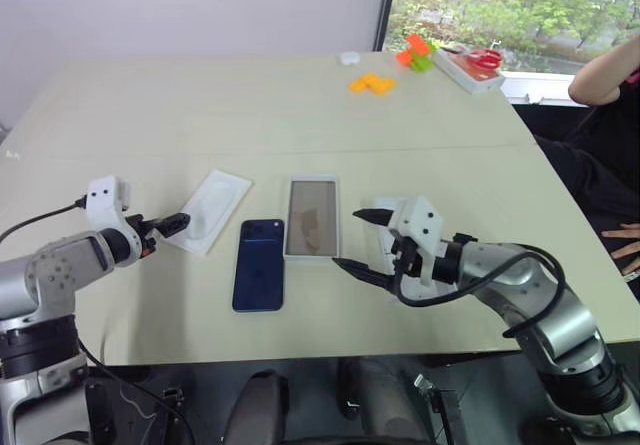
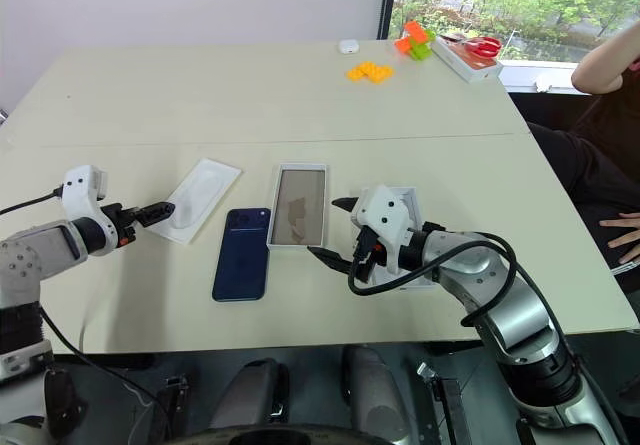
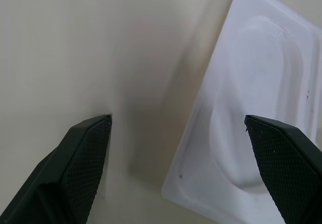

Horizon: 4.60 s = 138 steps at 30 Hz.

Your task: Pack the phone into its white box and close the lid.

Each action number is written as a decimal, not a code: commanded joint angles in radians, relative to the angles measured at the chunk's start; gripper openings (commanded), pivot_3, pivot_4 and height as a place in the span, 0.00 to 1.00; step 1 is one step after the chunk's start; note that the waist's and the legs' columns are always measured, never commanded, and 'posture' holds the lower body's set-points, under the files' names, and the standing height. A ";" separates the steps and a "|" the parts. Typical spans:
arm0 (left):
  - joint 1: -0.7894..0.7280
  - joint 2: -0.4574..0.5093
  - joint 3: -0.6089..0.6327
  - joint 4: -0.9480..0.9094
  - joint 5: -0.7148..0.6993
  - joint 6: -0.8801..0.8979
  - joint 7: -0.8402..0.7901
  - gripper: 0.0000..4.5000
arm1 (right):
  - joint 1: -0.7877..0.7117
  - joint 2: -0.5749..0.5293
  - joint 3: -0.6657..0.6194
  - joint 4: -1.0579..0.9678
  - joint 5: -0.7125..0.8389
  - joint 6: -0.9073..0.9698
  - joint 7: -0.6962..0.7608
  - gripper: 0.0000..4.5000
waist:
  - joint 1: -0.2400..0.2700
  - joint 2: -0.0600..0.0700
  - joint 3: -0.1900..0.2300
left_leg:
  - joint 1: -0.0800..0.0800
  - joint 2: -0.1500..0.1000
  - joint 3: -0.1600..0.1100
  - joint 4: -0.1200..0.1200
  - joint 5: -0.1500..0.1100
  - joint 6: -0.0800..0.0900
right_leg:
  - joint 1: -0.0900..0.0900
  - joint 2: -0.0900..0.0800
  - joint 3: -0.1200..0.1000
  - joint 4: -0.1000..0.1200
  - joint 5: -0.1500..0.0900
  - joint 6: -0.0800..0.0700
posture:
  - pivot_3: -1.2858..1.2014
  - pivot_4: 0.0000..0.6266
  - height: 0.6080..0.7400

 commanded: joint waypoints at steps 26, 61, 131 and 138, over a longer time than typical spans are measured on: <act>-0.113 -0.210 0.469 -0.073 -0.171 0.286 0.043 0.01 | -0.042 0.006 0.003 -0.055 0.008 0.028 0.004 1.00 | -0.004 -0.001 0.000 | 0.000 0.000 0.000 0.000 0.000 -0.001 | 0.000 0.000 0.000 0.000 0.001 0.000 | 0.52 0.24 0.99; -0.128 -0.699 0.186 -0.416 -0.479 0.346 0.650 0.01 | -0.011 -0.055 -0.081 0.037 -0.047 -0.055 0.041 1.00 | 0.000 -0.004 -0.001 | -0.004 -0.004 -0.001 0.001 0.005 -0.009 | 0.002 -0.001 0.002 -0.001 0.000 0.007 | 0.52 0.24 0.99; 0.604 0.309 -0.165 -0.447 -0.135 -0.797 -0.462 0.98 | -0.461 0.358 0.208 0.458 -0.249 0.223 -0.251 0.01 | -0.009 -0.003 0.001 | -0.022 0.002 0.003 -0.002 0.008 -0.014 | -0.023 0.001 0.002 -0.002 0.004 -0.005 | 0.52 0.24 0.99; 0.601 0.271 -0.147 -0.456 -0.105 -0.775 -0.471 0.98 | -0.547 0.455 0.184 0.655 -0.285 0.234 -0.283 0.01 | -0.009 -0.003 0.001 | -0.023 0.003 0.002 -0.002 0.008 -0.014 | -0.024 0.001 0.001 -0.001 0.006 -0.003 | 0.52 0.24 0.99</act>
